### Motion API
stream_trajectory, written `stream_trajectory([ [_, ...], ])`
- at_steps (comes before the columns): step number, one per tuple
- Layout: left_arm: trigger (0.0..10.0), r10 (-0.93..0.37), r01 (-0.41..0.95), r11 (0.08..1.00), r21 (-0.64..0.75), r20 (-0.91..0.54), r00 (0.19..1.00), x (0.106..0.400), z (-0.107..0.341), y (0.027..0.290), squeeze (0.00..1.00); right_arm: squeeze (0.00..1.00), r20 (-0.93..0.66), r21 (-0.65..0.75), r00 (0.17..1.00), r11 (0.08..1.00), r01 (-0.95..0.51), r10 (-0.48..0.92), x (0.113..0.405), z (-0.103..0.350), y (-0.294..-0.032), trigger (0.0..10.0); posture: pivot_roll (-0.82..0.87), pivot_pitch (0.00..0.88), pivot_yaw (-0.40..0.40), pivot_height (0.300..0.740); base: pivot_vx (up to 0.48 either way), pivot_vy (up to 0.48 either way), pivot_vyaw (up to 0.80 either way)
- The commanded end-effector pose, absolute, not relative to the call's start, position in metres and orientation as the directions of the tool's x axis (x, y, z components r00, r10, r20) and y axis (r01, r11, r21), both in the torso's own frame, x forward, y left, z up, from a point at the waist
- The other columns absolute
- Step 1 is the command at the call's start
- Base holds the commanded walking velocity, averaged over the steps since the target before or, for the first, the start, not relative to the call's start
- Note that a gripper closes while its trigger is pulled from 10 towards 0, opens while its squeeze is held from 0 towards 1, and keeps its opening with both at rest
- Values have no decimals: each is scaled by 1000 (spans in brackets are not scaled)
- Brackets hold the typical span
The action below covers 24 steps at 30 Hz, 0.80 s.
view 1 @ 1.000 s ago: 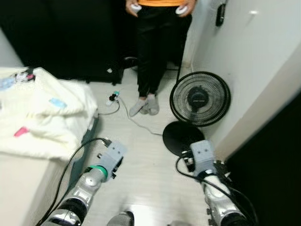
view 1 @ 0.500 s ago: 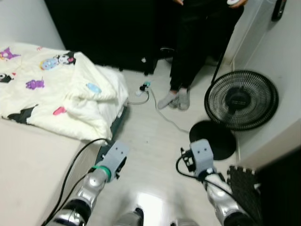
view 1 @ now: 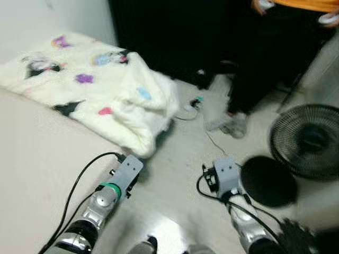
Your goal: Clean up the room
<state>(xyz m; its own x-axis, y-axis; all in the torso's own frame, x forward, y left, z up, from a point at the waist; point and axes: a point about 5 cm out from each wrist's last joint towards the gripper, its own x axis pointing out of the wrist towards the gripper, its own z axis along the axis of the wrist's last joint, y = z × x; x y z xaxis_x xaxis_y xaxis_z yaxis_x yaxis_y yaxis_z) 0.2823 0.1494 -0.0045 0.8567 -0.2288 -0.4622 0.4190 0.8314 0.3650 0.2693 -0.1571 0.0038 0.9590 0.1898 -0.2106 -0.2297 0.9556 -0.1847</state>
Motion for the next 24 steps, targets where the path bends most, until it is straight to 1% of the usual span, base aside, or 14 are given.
stream_trajectory([
  [1,10000,-232,433,825,363,-481,846,279,-8,150,0,0,-230,-181,956,957,-225,181,266,0,-159,10000,-57,0,53,740,0,0,750],
  [24,10000,-230,429,825,368,-475,849,281,-6,150,0,0,-224,-178,958,959,-219,178,267,1,-159,10000,-57,0,54,740,0,0,747],
])
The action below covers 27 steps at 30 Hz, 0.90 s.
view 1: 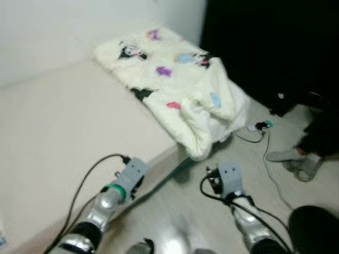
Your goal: Clean up the room
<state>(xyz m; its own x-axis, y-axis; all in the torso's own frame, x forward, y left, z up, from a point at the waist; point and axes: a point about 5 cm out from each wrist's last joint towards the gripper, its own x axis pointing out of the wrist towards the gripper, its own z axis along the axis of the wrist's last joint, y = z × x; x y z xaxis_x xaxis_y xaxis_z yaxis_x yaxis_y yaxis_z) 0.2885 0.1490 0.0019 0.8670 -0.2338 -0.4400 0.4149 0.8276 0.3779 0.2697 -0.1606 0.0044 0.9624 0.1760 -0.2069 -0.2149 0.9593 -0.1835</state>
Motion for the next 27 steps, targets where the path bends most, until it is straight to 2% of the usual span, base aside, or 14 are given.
stream_trajectory([
  [1,10000,-230,429,825,368,-475,849,281,-6,150,0,0,-224,-178,958,959,-219,178,267,1,-159,10000,-57,0,54,740,0,0,750],
  [13,10000,-239,420,835,355,-454,859,288,0,147,0,0,-218,-178,960,960,-215,175,267,2,-159,10000,-59,0,58,740,0,0,746],
  [18,10000,-266,406,872,273,-432,862,294,7,144,0,0,-188,-172,972,969,-176,143,269,6,-162,10000,-74,0,82,740,0,0,745],
  [21,10000,-284,413,868,274,-409,867,296,12,142,0,0,-172,-173,977,972,-159,129,270,8,-164,10000,-93,0,102,740,0,0,750],
  [23,10000,-330,437,836,331,-333,883,303,25,134,0,0,-118,-176,989,978,-108,88,274,17,-170,10000,-121,0,130,740,0,0,750],
  [27,10000,-361,451,816,363,-290,886,308,33,126,0,0,-75,-177,995,981,-72,60,276,24,-176,10000,-135,0,139,740,0,0,745],
])
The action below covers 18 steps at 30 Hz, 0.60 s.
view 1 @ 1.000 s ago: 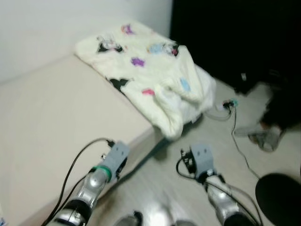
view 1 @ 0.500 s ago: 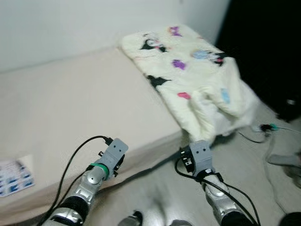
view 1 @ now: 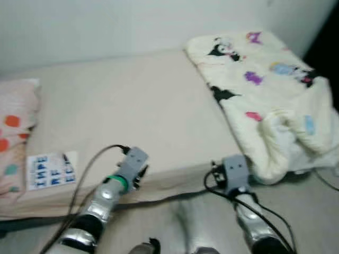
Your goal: Clean up the room
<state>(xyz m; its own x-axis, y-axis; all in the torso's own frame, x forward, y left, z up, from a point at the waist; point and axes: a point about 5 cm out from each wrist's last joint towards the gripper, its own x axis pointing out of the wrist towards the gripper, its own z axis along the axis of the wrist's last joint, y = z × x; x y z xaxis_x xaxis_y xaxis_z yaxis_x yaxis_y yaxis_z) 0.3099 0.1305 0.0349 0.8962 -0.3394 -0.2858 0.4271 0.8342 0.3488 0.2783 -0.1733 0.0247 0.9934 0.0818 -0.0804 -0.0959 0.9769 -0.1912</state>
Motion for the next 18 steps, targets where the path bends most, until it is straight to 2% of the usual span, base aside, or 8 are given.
stream_trajectory([
  [1,10000,-372,454,818,355,-276,886,311,38,121,0,0,-50,-178,998,983,-54,46,278,29,-179,10000,-147,0,139,740,0,0,744],
  [12,10000,-374,434,864,254,-254,892,321,48,107,0,0,-30,-194,999,980,-51,46,279,35,-185,10000,-160,0,107,740,0,0,739],
  [14,10000,-373,430,871,236,-249,894,318,46,104,0,0,-49,-192,998,980,-53,44,275,31,-187,10000,-169,0,75,740,0,0,728],
  [17,10000,-369,423,877,226,-244,897,318,46,104,0,0,-56,-194,997,979,-58,48,274,30,-187,10000,-170,1,69,740,0,0,725],
  [18,10000,-365,414,884,215,-235,901,318,47,102,0,0,-63,-200,996,978,-66,55,272,29,-188,10000,-175,6,42,740,0,0,731],
])
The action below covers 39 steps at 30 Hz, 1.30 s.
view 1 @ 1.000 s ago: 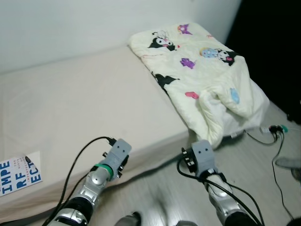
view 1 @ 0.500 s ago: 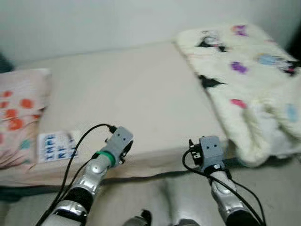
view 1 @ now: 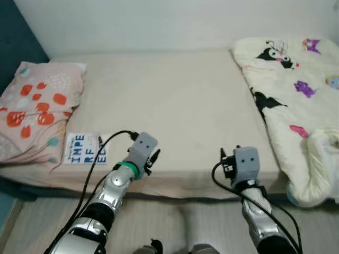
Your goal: Clean up the room
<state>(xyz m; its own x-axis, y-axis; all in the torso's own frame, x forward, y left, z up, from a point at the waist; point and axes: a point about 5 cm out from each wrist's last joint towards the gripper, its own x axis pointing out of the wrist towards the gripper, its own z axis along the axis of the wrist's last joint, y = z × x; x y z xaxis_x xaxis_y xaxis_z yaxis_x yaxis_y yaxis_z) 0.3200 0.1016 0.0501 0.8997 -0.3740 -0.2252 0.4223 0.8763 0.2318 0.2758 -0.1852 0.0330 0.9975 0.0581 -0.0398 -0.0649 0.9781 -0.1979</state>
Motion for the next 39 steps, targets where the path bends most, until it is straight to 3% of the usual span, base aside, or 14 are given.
stream_trajectory([
  [1,10000,-358,402,892,204,-224,907,318,48,100,0,0,-68,-206,996,976,-75,63,271,29,-189,10000,-179,9,20,740,0,0,719],
  [10,10000,-371,404,893,196,-185,910,319,56,91,0,0,-39,-161,999,987,-10,3,279,39,-199,10000,-169,7,24,740,0,0,153],
  [22,10000,-398,429,878,213,-174,901,319,60,87,0,0,-52,-121,999,992,-17,11,275,34,-187,10000,-160,11,49,740,0,0,0],
  [34,10000,-405,439,872,219,-184,896,317,59,87,0,0,-67,-96,998,995,-7,1,273,31,-187,10000,-154,17,58,740,0,0,-739],
  [39,10000,-402,438,872,219,-191,896,317,58,88,0,0,-64,-100,998,995,-7,1,274,32,-186,10000,-152,19,59,740,0,0,0],
])
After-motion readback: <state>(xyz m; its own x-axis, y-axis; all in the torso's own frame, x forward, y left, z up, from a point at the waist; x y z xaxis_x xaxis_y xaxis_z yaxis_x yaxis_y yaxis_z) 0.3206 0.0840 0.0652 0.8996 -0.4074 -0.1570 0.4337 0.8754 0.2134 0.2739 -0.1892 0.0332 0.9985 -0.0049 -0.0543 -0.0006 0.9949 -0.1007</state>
